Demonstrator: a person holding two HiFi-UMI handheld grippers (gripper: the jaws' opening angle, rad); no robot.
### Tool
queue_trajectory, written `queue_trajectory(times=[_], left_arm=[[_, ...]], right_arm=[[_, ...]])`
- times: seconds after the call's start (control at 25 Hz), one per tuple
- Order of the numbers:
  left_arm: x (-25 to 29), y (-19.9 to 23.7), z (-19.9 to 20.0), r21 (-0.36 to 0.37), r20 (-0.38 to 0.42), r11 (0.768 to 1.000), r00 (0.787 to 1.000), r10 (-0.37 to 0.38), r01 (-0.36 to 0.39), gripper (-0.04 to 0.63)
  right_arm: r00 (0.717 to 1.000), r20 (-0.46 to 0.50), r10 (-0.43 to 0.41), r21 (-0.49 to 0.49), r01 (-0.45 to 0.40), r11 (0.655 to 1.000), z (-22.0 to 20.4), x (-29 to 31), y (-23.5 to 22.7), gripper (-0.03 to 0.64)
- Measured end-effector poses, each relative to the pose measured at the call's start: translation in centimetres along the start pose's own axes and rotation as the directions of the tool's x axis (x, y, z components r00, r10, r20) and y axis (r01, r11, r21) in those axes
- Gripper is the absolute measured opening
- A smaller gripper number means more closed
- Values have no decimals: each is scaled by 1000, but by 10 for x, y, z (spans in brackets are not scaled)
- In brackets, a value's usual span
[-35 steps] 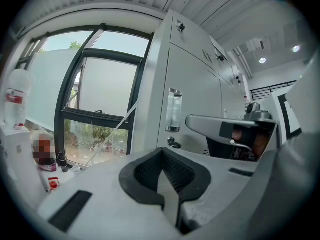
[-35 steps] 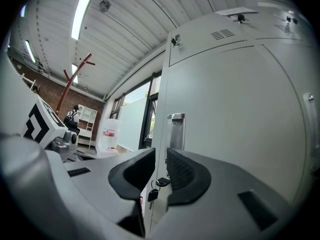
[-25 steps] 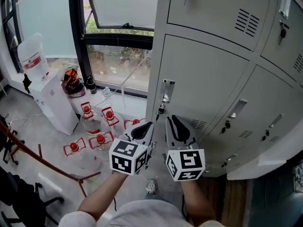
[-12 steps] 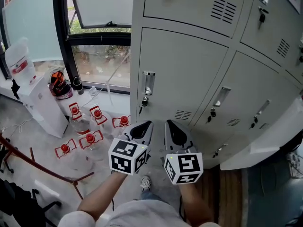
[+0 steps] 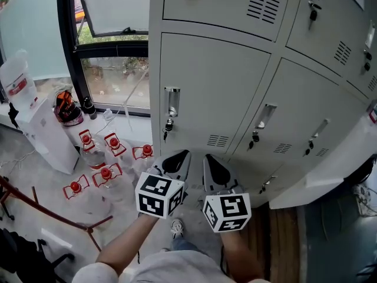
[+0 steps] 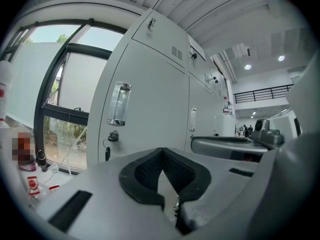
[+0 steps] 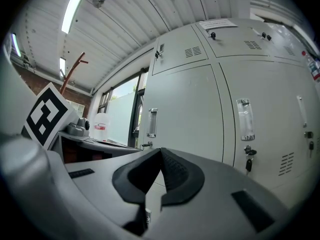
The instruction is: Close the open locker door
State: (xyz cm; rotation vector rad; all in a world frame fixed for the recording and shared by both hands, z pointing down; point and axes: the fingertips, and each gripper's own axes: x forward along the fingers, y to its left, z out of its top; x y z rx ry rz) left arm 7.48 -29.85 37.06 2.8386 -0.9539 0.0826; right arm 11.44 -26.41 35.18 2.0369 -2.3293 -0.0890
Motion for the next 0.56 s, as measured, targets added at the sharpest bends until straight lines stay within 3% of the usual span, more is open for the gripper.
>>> queue_trajectory(times=[0.56], left_arm=[[1, 1, -3, -2, -9, 1000, 1000, 1, -1, 5]], right_arm=[[1000, -1, -2, 9, 2, 1000, 0, 2, -5, 5]])
